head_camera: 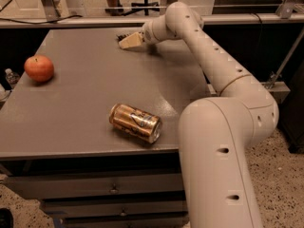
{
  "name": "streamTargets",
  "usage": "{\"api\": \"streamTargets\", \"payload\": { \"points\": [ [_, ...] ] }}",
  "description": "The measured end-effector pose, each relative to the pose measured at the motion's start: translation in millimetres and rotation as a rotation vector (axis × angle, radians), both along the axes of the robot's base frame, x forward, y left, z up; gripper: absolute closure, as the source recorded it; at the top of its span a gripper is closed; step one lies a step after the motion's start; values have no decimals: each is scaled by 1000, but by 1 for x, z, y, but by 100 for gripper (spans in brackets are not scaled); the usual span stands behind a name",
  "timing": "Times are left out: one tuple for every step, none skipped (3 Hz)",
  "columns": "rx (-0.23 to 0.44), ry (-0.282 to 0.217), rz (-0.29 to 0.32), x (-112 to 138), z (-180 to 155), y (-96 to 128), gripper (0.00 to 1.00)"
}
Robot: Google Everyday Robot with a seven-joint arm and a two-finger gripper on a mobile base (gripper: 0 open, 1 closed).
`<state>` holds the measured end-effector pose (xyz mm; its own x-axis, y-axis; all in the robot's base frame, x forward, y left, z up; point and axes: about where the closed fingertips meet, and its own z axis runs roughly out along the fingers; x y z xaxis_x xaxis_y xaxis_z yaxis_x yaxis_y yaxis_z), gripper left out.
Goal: Move rxbar chocolate near orange can
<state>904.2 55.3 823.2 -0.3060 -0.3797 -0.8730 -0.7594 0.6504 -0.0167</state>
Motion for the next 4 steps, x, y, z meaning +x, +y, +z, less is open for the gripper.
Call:
{"api": "streamTargets", "payload": {
  "points": [
    [0,0,0,0,5,0,87],
    [0,0,0,0,7,0,100],
    [0,0,0,0,8,0,100],
    [0,0,0,0,9,0,100]
  ]
}}
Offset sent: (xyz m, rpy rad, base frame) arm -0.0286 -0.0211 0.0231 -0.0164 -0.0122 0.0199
